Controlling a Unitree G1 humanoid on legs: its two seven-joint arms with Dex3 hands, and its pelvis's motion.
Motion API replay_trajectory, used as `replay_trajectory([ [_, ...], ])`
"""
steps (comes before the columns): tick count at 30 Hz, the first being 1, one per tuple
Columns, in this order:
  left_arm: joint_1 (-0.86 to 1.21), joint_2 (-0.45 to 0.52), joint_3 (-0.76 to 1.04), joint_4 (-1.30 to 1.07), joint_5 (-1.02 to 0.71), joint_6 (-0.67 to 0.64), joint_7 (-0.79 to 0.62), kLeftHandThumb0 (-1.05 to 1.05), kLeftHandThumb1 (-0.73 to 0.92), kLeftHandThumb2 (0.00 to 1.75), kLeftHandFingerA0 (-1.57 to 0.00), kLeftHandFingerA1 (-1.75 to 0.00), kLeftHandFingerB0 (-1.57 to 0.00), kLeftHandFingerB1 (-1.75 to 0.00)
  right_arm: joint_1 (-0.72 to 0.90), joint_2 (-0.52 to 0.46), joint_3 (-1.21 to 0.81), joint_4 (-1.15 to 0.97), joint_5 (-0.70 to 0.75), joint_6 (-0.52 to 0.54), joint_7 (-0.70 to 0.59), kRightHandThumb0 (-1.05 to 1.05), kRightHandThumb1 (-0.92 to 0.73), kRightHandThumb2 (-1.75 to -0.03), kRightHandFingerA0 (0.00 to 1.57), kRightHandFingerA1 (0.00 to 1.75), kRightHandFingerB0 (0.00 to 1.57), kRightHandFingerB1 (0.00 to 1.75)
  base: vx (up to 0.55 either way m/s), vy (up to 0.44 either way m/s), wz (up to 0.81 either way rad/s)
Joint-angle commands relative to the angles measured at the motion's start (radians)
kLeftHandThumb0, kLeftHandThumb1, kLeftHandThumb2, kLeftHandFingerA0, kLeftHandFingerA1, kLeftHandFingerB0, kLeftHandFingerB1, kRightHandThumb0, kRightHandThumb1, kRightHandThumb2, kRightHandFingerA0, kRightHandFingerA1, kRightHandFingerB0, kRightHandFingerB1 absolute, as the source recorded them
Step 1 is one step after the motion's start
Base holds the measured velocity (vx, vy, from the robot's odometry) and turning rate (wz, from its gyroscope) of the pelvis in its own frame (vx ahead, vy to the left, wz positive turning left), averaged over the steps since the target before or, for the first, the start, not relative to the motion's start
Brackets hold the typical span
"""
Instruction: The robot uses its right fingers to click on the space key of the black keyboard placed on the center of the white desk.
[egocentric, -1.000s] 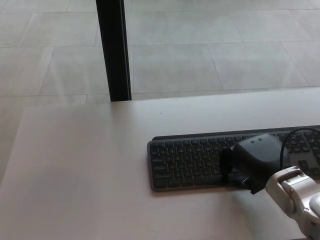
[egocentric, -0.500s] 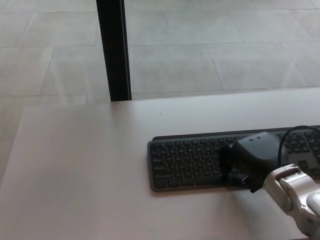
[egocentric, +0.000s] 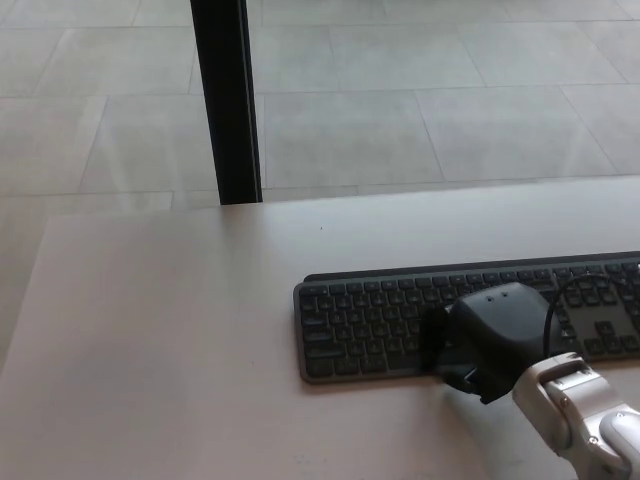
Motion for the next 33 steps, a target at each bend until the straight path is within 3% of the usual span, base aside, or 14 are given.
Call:
replay_trajectory([
  [1,0.001,0.009,0.006,0.005,-0.018,0.015,-0.022,-0.35,0.81,0.63,-0.45,-0.58,-0.28,-0.45,0.073,0.005,0.02,0.016,0.005,0.025,0.03,-0.32,-0.52,-0.6,0.87,1.56,0.89,0.69,0.0,0.0,0.0],
  [5,-0.001,0.009,0.008,0.008,-0.018,0.013,-0.01,-0.36,0.76,0.61,-0.51,-0.59,-0.38,-0.51,0.072,0.002,0.024,0.04,-0.003,0.031,0.013,-0.32,-0.52,-0.59,0.84,1.61,0.87,0.7,0.0,0.0,0.0],
  [10,0.013,0.001,0.004,-0.023,-0.016,0.017,0.003,-0.36,0.79,0.62,-0.52,-0.59,-0.29,-0.45,0.06,-0.001,0.012,0.044,0.007,0.076,0.062,-0.35,-0.53,-0.6,0.83,1.56,0.87,0.66,0.0,0.0,0.0],
  [14,0.007,0.004,0.014,0.004,-0.026,0.016,-0.017,-0.37,0.79,0.64,-0.47,-0.59,-0.28,-0.46,0.05,-0.011,-0.002,0.069,0.017,0.04,0.0,-0.32,-0.5,-0.59,0.85,1.54,0.86,0.71,0.0,0.0,0.0],
  [15,0.008,0.006,0.012,0.008,-0.021,0.012,-0.01,-0.39,0.79,0.62,-0.52,-0.6,-0.31,-0.47,0.036,-0.01,-0.004,0.082,0.013,0.035,-0.021,-0.42,-0.47,-0.65,0.84,1.52,0.85,0.74,0.0,0.0,0.0],
  [16,0.007,0.007,0.011,0.013,-0.02,0.009,-0.01,-0.38,0.79,0.62,-0.51,-0.59,-0.3,-0.46,0.019,-0.012,-0.01,0.081,0.017,0.037,-0.005,-0.33,-0.52,-0.6,0.84,1.55,0.85,0.71,0.0,0.0,0.0],
  [22,0.016,0.006,-0.001,0.002,-0.011,0.004,0.002,-0.37,0.8,0.63,-0.53,-0.6,-0.3,-0.47,-0.059,-0.03,-0.028,0.041,0.016,0.039,0.027,-0.33,-0.54,-0.6,0.87,1.65,0.88,0.69,0.0,0.0,0.0],
  [23,0.017,0.007,-0.002,0.0,-0.011,0.01,0.004,-0.37,0.8,0.63,-0.53,-0.6,-0.33,-0.48,-0.09,-0.028,-0.052,0.028,0.042,0.034,0.045,-0.32,-0.55,-0.59,0.87,1.69,0.86,0.83,0.0,0.0,0.0],
  [24,0.011,0.009,0.007,0.018,-0.021,0.01,-0.012,-0.37,0.8,0.63,-0.49,-0.6,-0.3,-0.48,-0.103,-0.027,-0.065,0.008,0.054,0.052,0.083,-0.32,-0.59,-0.57,0.85,1.74,0.78,1.12,0.0,0.0,0.0],
  [26,0.012,0.008,0.008,0.023,-0.022,0.009,-0.015,-0.37,0.8,0.63,-0.49,-0.6,-0.3,-0.48,-0.1,-0.027,-0.07,0.0,0.053,0.055,0.094,-0.32,-0.59,-0.57,0.85,1.74,0.78,1.12,0.0,0.0,0.0],
  [27,0.015,0.007,0.0,0.019,-0.012,0.004,-0.004,-0.38,0.8,0.63,-0.53,-0.59,-0.31,-0.46,-0.133,-0.005,-0.157,-0.095,0.168,0.102,0.206,-0.34,-0.55,-0.62,0.93,1.59,0.87,0.76,0.0,0.0,0.0],
  [29,0.016,0.007,-0.001,0.024,-0.01,0.002,-0.001,-0.38,0.8,0.63,-0.53,-0.59,-0.3,-0.45,-0.138,0.025,-0.231,-0.159,0.264,0.154,0.293,-0.32,-0.54,-0.61,0.93,1.6,0.91,0.72,0.0,0.0,0.0],
  [30,0.019,0.006,-0.002,0.021,-0.007,0.0,0.006,-0.39,0.77,0.61,-0.56,-0.59,-0.39,-0.52,-0.141,0.034,-0.256,-0.203,0.295,0.19,0.332,-0.32,-0.55,-0.61,0.95,1.55,0.95,0.7,0.0,0.0,0.0],
  [33,0.026,0.005,-0.002,0.017,-0.008,-0.004,-0.006,-0.39,0.79,0.63,-0.53,-0.59,-0.32,-0.46,-0.167,0.05,-0.35,-0.336,0.405,0.292,0.443,-0.3,-0.56,-0.61,0.93,1.65,0.99,0.63,0.0,0.0,0.0],
])
